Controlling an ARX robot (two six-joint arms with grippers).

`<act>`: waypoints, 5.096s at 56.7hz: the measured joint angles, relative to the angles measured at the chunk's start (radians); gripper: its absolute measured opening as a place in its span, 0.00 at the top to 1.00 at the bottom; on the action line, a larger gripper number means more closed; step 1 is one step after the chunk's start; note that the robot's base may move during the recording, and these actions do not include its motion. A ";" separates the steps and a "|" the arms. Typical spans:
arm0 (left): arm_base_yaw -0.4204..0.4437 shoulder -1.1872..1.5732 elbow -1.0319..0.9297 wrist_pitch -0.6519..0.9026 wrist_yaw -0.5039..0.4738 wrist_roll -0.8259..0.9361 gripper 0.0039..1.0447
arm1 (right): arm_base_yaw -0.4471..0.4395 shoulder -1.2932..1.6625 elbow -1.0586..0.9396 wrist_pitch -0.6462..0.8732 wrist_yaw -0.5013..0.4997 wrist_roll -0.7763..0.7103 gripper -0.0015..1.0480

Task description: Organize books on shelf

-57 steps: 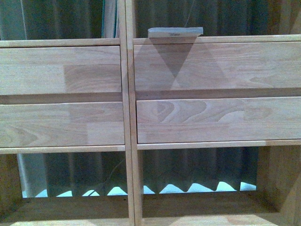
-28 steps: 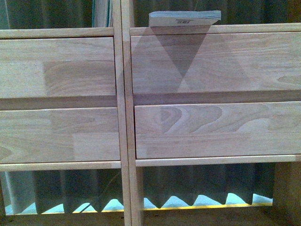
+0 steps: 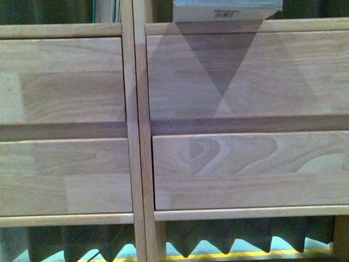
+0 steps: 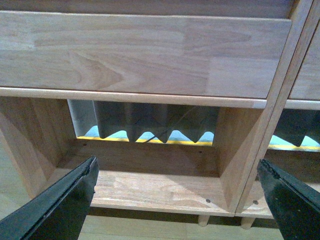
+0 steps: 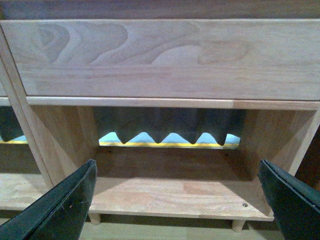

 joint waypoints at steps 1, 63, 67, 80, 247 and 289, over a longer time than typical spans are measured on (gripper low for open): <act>0.000 0.000 0.000 0.000 0.000 0.000 0.06 | 0.000 0.000 0.000 0.000 0.000 0.000 0.07; 0.000 0.000 0.000 0.000 0.000 0.000 0.06 | 0.077 0.933 0.694 0.413 -0.280 0.759 0.07; 0.000 0.000 0.000 0.000 0.000 0.000 0.06 | 0.091 1.067 0.734 0.446 -0.247 0.879 0.07; 0.000 0.000 0.000 0.000 0.000 0.000 0.06 | 0.145 1.359 0.848 0.538 -0.156 1.099 0.07; -0.160 1.274 0.997 1.023 0.908 -1.032 0.06 | 0.335 1.316 0.821 1.273 -0.592 1.137 0.93; -0.170 1.470 1.179 1.089 0.774 -1.019 0.67 | 0.430 1.435 0.946 1.215 -0.579 1.120 0.93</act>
